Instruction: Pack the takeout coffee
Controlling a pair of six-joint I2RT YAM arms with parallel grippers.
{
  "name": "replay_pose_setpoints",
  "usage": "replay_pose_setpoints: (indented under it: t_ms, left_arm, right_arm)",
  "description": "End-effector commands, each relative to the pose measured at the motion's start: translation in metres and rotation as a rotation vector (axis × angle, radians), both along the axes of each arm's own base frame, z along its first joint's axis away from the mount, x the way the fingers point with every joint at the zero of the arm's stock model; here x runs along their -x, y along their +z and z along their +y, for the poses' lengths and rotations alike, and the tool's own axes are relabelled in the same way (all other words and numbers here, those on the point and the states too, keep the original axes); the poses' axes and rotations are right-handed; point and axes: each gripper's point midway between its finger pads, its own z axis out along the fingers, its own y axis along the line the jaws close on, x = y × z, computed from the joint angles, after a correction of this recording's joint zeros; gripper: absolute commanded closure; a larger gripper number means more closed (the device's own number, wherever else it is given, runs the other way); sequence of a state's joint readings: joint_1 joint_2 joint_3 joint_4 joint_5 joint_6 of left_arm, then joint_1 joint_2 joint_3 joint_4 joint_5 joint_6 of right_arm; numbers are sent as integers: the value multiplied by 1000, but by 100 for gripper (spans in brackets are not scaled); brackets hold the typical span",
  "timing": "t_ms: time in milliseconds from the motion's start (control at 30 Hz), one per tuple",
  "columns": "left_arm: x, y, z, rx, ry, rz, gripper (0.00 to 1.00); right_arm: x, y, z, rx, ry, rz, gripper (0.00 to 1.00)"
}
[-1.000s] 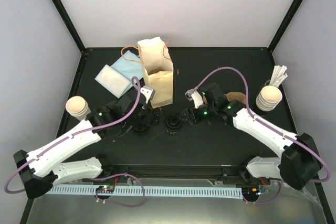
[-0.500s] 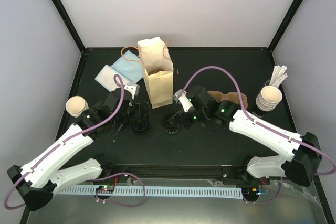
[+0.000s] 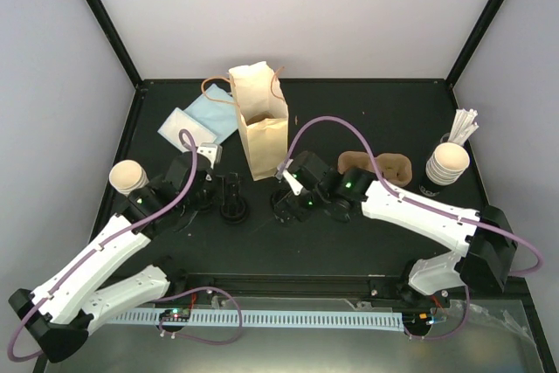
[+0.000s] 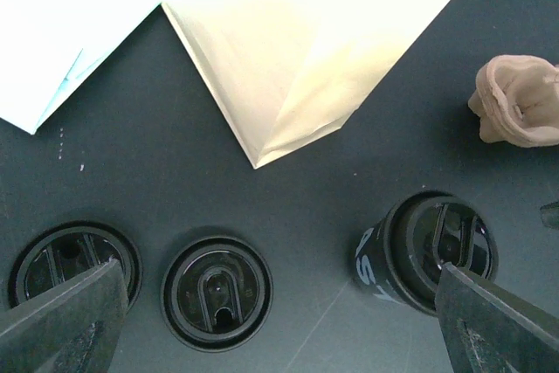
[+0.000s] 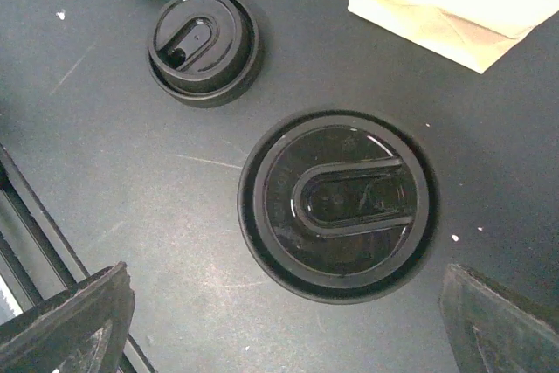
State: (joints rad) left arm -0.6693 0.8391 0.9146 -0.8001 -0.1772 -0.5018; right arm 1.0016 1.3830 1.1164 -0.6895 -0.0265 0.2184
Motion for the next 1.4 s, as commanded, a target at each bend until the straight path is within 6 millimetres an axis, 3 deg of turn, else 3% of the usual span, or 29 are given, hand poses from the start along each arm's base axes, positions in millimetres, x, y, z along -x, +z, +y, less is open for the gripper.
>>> replay_pose_setpoints:
  t_ms: [0,933,1367]
  left_arm:
    - [3,0,5,7,6,1,1]
    - [0,-8,15,-8,44,32,1]
    - [-1,-11,17,-9,49,44,1]
  right_arm:
    - [-2,3,3,30,-10,-26,3]
    - [-1,-19,11,118,-3,-8,5]
    - [-11,-23,13,147,-40,-23,5]
